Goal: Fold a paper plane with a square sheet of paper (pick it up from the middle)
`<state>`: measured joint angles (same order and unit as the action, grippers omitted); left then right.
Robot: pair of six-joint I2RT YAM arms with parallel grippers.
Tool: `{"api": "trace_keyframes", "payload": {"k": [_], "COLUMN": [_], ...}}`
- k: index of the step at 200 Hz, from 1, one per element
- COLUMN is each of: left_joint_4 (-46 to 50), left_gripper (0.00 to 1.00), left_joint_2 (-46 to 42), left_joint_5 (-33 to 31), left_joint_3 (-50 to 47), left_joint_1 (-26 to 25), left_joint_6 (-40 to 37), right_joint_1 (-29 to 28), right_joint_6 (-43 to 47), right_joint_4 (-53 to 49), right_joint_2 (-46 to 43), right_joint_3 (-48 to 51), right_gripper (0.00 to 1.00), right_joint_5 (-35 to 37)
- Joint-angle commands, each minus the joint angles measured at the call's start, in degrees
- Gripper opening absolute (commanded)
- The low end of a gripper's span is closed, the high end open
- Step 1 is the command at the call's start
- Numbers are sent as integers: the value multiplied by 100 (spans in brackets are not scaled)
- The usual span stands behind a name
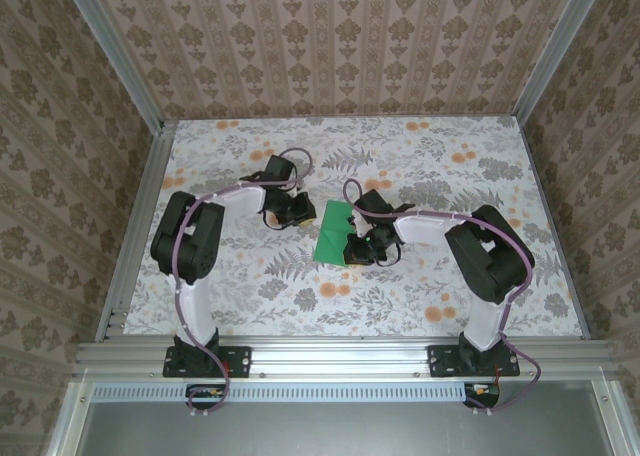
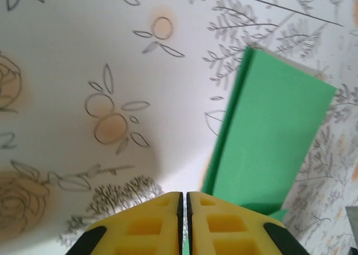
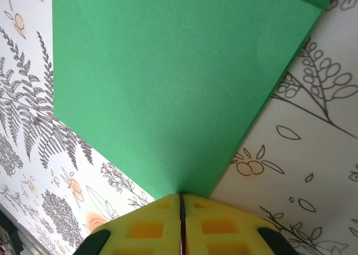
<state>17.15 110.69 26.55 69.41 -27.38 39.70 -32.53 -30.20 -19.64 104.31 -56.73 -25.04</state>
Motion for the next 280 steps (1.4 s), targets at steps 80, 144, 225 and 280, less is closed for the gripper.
{"api": "trace_keyframes", "payload": {"k": [80,144,225,280], "left_joint_4": [-658,-651,-701,-788], "left_gripper": [10,11,11,11], "left_joint_2": [22,-243,-445,-63], "left_joint_5": [552,403,417,537], "left_joint_3": [-345,-628,-761,-600], "left_joint_1": [-573,-585,-567,-715], "left_joint_6": [217,228,239,263], "right_joint_1": [-21,-47,-34,-16], "right_joint_6": [64,-14,-126,-155], "right_joint_4": [-234,-274,-528,-523], "right_joint_2": [-753,-404,232,423], "right_joint_3": [-238,-562,-936,-998], "right_gripper": [14,14,13,13], "right_joint_5": [-19,99,701,711]}}
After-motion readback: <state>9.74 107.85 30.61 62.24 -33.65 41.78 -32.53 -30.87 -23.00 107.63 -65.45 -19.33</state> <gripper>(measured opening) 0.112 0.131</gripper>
